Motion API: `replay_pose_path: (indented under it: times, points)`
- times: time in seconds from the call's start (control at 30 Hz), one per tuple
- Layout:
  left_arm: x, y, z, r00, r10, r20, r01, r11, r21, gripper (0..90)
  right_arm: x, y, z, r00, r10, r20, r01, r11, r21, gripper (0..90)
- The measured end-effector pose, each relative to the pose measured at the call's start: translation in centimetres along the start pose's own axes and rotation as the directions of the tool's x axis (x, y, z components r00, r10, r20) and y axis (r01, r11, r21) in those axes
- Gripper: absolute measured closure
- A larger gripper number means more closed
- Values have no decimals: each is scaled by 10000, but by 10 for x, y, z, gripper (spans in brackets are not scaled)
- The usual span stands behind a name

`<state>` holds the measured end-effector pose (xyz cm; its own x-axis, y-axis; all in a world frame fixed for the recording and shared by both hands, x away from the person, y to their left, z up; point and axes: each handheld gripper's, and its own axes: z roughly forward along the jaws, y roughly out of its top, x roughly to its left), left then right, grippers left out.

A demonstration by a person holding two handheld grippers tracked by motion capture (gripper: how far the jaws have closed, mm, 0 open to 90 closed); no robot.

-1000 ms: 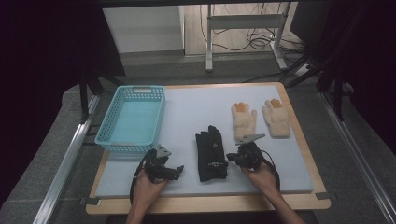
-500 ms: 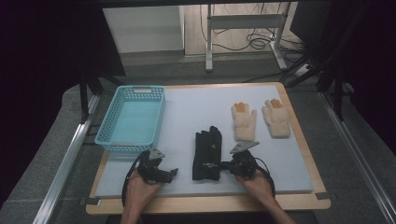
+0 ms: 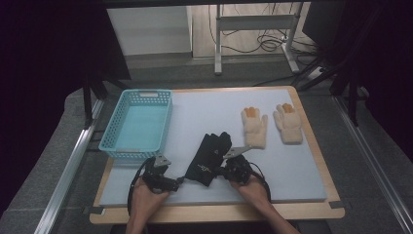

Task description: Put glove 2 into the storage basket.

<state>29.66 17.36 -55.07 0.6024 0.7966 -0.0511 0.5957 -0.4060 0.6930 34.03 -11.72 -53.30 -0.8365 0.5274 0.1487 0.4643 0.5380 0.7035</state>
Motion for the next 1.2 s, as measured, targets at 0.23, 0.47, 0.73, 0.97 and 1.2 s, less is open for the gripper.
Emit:
replay_pose_path:
  times: [0.23,0.47,0.73,0.97,1.2]
  points:
    - [0,0,0,10000,-14,5,14,10000,-11,33,1,10,12,9999,-98,96,99,9999,-110,879]
    - [0,0,0,10000,36,11,-36,10000,-22,33,4,19,19,9989,-414,231,414,9991,0,857]
    - [0,0,0,10000,78,8,-78,10000,-2,32,-5,19,-8,9974,-392,607,416,9984,-384,638]
    - [0,0,0,10000,77,8,-77,10000,-2,32,-20,12,-31,9909,-338,1306,421,9972,-613,469]
    - [0,0,0,10000,48,-4,-48,10000,-18,33,-40,-3,-51,9804,-74,1969,201,9978,-629,341]
